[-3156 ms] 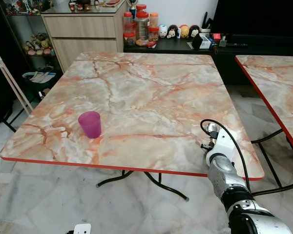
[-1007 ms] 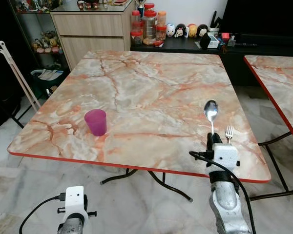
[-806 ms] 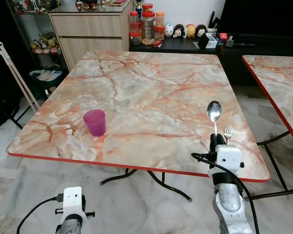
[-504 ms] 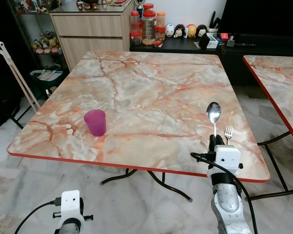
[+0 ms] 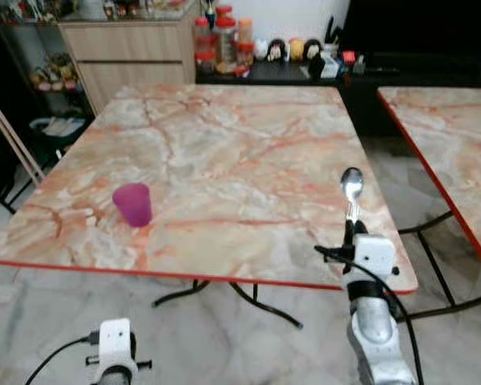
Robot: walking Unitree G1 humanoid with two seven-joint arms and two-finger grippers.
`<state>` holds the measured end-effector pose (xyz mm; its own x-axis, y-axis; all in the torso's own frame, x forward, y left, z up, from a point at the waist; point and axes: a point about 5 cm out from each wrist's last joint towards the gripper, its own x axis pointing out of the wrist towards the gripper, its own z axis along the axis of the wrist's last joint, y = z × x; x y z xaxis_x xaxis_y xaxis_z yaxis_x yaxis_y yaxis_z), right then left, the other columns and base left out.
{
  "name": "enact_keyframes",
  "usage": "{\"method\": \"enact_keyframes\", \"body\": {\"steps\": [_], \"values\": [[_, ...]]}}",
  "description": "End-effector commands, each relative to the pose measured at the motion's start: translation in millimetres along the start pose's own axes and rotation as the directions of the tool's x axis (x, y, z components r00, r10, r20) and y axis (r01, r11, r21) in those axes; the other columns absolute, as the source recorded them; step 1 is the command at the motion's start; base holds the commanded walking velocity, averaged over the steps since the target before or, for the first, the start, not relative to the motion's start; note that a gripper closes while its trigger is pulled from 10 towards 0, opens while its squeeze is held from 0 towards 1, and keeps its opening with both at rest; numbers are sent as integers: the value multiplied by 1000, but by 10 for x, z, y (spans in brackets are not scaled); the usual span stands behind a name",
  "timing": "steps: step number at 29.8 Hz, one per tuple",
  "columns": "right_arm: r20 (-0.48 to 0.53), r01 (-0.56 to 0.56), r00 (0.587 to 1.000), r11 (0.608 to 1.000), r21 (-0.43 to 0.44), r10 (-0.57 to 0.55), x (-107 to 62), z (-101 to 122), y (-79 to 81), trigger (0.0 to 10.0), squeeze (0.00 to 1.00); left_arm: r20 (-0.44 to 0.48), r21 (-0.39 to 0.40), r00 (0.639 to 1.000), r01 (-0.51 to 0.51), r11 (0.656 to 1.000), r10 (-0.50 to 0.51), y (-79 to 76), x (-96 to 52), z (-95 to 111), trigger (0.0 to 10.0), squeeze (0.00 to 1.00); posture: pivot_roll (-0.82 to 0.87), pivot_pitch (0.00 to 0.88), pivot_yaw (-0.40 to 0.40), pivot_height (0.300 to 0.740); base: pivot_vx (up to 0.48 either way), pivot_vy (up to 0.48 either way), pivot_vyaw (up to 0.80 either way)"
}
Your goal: Setting the table
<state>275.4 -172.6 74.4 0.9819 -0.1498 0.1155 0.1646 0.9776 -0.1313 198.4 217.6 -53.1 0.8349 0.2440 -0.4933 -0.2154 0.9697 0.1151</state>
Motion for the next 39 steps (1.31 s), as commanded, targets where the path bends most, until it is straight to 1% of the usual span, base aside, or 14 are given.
{"method": "enact_keyframes", "body": {"steps": [1, 13, 15, 21, 30, 36, 39], "values": [[29, -6, 1000, 1000, 13, 5, 38, 80, 29, 10000, 0, -36, 3, 999, -10, 1000, 10, 20, -15, -58, 10000, 0, -48, 0, 22, 740, 0, -371, 0], [41, -30, 999, 999, 32, 28, 59, 117, 71, 10000, 0, -50, -2, 999, -6, 1000, 6, 16, -22, -82, 10000, 0, -46, 0, 17, 740, 0, -370, 0], [50, -39, 998, 999, 19, 38, 55, 126, 88, 10000, 0, -55, -3, 998, -7, 1000, 7, 12, -31, -98, 10000, 0, -45, 0, 16, 740, 0, -368, 0], [54, -47, 998, 999, 22, 45, 54, 138, 109, 10000, 0, -62, -3, 998, -4, 1000, 4, 3, -38, -114, 10000, 0, -49, 0, 15, 740, 0, -370, 0], [46, -45, 998, 998, 34, 44, 58, 134, 111, 10000, 0, -67, -5, 998, 0, 1000, -1, -6, -41, -122, 10000, 0, -51, 0, 14, 740, 0, -368, 0], [42, -45, 998, 998, 35, 43, 56, 129, 112, 10000, 0, -73, -3, 997, 0, 1000, 0, -3, -49, -138, 10000, 0, -52, 0, 14, 740, 0, -368, -516], [49, -48, 998, 999, 25, 47, 50, 134, 119, 10000, 0, -77, -1, 997, 1, 1000, -1, 2, -53, -147, 10000, 0, -52, 0, 16, 740, 0, -368, 0]]}}
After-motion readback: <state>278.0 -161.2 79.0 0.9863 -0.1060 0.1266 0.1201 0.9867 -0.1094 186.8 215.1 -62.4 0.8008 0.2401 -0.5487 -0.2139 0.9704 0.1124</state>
